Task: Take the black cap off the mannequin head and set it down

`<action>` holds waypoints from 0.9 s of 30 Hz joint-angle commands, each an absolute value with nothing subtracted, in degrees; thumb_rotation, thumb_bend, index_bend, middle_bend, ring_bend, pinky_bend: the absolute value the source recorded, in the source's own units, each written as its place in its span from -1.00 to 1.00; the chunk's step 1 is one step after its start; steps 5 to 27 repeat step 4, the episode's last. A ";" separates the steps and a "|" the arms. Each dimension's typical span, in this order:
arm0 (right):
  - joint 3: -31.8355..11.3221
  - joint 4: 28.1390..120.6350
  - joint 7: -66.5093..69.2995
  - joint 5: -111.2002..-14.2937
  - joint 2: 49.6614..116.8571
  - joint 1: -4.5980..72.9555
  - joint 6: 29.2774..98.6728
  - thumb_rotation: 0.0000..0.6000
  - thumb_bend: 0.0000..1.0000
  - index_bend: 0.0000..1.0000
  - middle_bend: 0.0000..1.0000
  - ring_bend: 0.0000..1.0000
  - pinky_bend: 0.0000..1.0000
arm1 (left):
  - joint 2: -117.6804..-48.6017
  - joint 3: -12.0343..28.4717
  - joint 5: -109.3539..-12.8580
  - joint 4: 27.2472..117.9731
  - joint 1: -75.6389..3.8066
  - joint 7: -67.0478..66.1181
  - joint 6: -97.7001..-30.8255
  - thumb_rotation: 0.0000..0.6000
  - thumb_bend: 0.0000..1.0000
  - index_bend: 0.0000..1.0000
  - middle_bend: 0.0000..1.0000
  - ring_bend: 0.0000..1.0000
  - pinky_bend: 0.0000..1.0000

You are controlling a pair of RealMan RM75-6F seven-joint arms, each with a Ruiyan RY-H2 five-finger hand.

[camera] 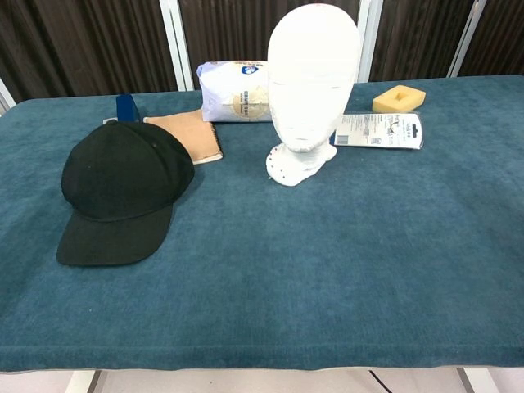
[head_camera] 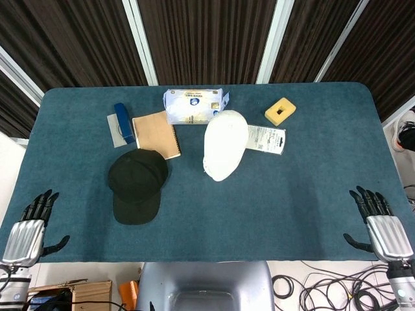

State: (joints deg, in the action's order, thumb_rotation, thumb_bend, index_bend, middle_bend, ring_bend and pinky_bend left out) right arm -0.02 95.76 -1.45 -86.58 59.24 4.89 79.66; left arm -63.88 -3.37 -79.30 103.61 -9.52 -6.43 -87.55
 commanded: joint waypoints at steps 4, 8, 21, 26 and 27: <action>-0.49 95.79 -2.39 -85.83 59.79 5.09 79.48 1.00 -0.74 -1.00 -1.00 -1.00 -0.98 | -64.73 -3.77 -83.03 98.29 -6.57 0.31 -88.07 1.00 -0.55 -1.00 -1.00 -1.00 -0.76; -0.49 95.79 -2.39 -85.83 59.79 5.09 79.48 1.00 -0.74 -1.00 -1.00 -1.00 -0.98 | -64.73 -3.77 -83.03 98.29 -6.57 0.31 -88.07 1.00 -0.55 -1.00 -1.00 -1.00 -0.76; -0.49 95.79 -2.39 -85.83 59.79 5.09 79.48 1.00 -0.74 -1.00 -1.00 -1.00 -0.98 | -64.73 -3.77 -83.03 98.29 -6.57 0.31 -88.07 1.00 -0.55 -1.00 -1.00 -1.00 -0.76; -0.49 95.79 -2.39 -85.83 59.79 5.09 79.48 1.00 -0.74 -1.00 -1.00 -1.00 -0.98 | -64.73 -3.77 -83.03 98.29 -6.57 0.31 -88.07 1.00 -0.55 -1.00 -1.00 -1.00 -0.76; -0.49 95.79 -2.39 -85.83 59.79 5.09 79.48 1.00 -0.74 -1.00 -1.00 -1.00 -0.98 | -64.73 -3.77 -83.03 98.29 -6.57 0.31 -88.07 1.00 -0.55 -1.00 -1.00 -1.00 -0.76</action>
